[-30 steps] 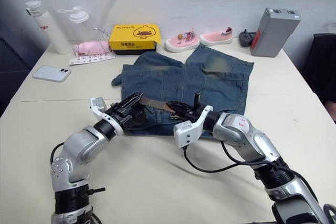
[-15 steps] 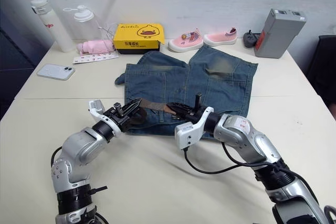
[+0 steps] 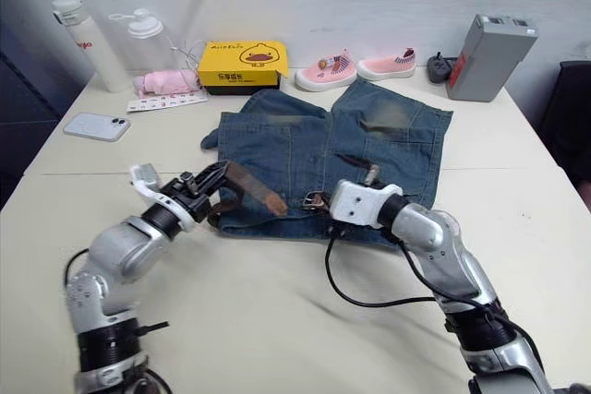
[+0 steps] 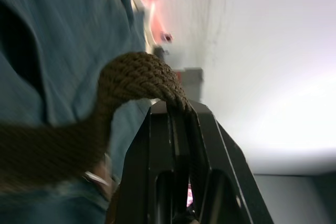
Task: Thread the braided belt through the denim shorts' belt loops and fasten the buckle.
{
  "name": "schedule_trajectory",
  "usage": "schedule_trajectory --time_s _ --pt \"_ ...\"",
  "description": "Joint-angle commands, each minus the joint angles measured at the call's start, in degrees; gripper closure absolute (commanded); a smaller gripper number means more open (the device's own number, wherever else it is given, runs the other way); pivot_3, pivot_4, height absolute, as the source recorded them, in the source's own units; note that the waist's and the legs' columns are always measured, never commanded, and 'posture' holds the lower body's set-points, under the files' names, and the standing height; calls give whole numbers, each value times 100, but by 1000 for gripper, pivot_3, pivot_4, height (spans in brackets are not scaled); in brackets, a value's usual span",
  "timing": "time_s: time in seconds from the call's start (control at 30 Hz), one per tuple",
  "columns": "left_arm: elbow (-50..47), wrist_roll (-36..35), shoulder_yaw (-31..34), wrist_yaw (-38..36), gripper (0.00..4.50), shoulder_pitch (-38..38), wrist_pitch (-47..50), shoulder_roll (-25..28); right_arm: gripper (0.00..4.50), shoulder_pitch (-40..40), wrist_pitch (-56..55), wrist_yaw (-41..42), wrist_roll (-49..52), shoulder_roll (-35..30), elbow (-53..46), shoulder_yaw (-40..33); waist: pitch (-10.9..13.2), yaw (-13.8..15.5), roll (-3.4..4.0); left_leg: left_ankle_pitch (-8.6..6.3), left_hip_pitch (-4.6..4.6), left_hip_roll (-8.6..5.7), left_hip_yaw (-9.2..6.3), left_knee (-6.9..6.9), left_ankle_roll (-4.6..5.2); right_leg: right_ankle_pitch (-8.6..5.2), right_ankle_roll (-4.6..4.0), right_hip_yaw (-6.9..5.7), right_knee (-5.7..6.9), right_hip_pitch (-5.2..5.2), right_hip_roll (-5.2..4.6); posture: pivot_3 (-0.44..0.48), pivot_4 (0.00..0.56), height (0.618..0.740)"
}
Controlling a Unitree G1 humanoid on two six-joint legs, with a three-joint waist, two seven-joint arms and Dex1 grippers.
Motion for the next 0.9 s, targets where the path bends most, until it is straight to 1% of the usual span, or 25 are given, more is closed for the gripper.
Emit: schedule_trajectory --time_s 0.03,0.13,0.27,0.33,0.43,0.47,0.6,0.7,0.8,0.9 --pt "26 497 134 -479 4500 106 -357 208 70 227 704 135 527 -3 -581 -459 1 7 4 -1 0 0 0 -7 -1 0 0 -1 -6 0 0 0 150 683" --pt "10 671 166 -717 4500 114 -455 411 70 374 963 148 647 -25 -813 -554 1 5 5 -5 1 0 0 -19 -8 0 0 -3 -6 -4 0 0 150 683" --pt "204 668 798 -806 4500 -177 -822 981 70 516 1237 81 710 -12 -1053 -645 2 4 4 -6 2 0 0 -30 -11 0 0 -2 -9 -7 1 0 150 683" --pt "361 710 980 -916 4500 -304 -920 1226 70 564 1323 49 698 -16 -1137 -657 4 -8 2 -5 4 2 -2 -37 -14 0 0 -1 -10 -9 3 0 150 683" --pt "478 598 1041 -905 4500 -451 -1058 1246 70 606 1439 2 693 -25 -1229 -654 5 -3 5 -2 12 4 -1 -57 -23 0 0 2 -18 -9 10 0 150 683" --pt "486 575 1004 -891 4500 -463 -1054 1211 70 601 1467 -10 690 -21 -1241 -640 5 6 5 -2 12 4 -2 -57 -24 0 0 2 -18 -9 10 0 150 683" --pt "188 543 339 -709 4500 -185 -945 551 70 594 1446 -38 613 -73 -1242 -607 4 29 4 -1 9 2 -4 -56 -23 0 1 2 -20 -7 10 0 150 683" --pt "17 540 75 -648 4500 -178 -1043 149 70 637 1420 -50 544 -120 -1256 -565 16 47 -16 -1 8 -2 -4 -54 -24 1 2 3 -21 -4 9 0 150 683" --pt "26 520 -169 -634 4500 -246 -1065 -78 70 637 1433 -70 505 -135 -1278 -521 19 28 -19 3 8 7 -4 -54 -31 1 2 4 -22 -5 19 0 150 683" --pt "227 801 -369 -731 4500 -215 -987 -123 70 608 1462 -72 510 -158 -1315 -538 13 13 -8 4 11 7 -1 -57 -32 1 2 6 -23 -4 20 0 150 683"
